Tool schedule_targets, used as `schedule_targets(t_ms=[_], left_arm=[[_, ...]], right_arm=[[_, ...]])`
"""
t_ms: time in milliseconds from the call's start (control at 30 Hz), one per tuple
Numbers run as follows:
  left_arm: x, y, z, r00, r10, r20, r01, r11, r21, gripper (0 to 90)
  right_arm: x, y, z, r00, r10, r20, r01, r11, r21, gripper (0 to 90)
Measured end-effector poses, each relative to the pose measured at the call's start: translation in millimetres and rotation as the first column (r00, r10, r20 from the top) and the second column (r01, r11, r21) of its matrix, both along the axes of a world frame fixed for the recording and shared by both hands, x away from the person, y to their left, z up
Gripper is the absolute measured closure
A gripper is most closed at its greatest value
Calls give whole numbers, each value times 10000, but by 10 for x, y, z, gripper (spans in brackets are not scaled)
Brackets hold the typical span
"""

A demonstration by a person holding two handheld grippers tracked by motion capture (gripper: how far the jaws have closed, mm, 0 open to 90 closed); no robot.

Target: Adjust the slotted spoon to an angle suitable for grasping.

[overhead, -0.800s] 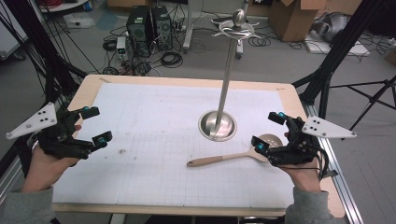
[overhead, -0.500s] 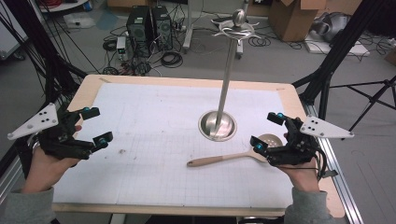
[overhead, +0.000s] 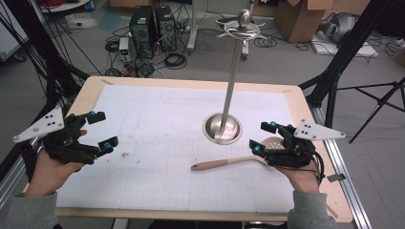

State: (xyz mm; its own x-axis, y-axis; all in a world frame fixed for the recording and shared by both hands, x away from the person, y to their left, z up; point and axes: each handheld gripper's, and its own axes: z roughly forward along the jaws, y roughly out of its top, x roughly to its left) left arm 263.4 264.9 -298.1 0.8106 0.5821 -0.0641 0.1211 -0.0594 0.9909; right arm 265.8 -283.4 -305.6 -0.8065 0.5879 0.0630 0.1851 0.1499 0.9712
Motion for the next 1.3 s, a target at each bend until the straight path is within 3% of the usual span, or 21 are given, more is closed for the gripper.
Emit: schedule_targets(t_ms=[100,200,500,667,933,1133,1300], left_arm=[[-1,-4,0,10000,-5,-21,5,10000,34,60],[0,-7,1,10000,6,-17,-6,10000,11,60],[11,-27,-25,10000,-4,-74,5,9999,121,60],[14,-34,-35,9999,-23,-112,25,9999,142,60],[15,-19,-41,9999,18,-124,-16,9999,146,60],[19,-19,-52,9999,11,-165,-9,9999,130,60],[25,-15,-65,9998,40,-204,-36,9998,175,60]], right_arm=[[7,16,-26,9999,142,-9,-142,9997,-175,326],[21,28,-100,9995,304,131,-295,9978,-602,450],[59,-18,-237,9995,309,24,-307,9971,-691,688],[125,-14,-356,9982,349,-483,-392,9952,-895,846],[188,18,-526,9969,107,-785,-208,9914,-1294,893],[232,71,-722,9981,-14,-624,-106,9815,-1914,895],[291,94,-867,9916,-283,-1262,-4,9751,-2217,897]])
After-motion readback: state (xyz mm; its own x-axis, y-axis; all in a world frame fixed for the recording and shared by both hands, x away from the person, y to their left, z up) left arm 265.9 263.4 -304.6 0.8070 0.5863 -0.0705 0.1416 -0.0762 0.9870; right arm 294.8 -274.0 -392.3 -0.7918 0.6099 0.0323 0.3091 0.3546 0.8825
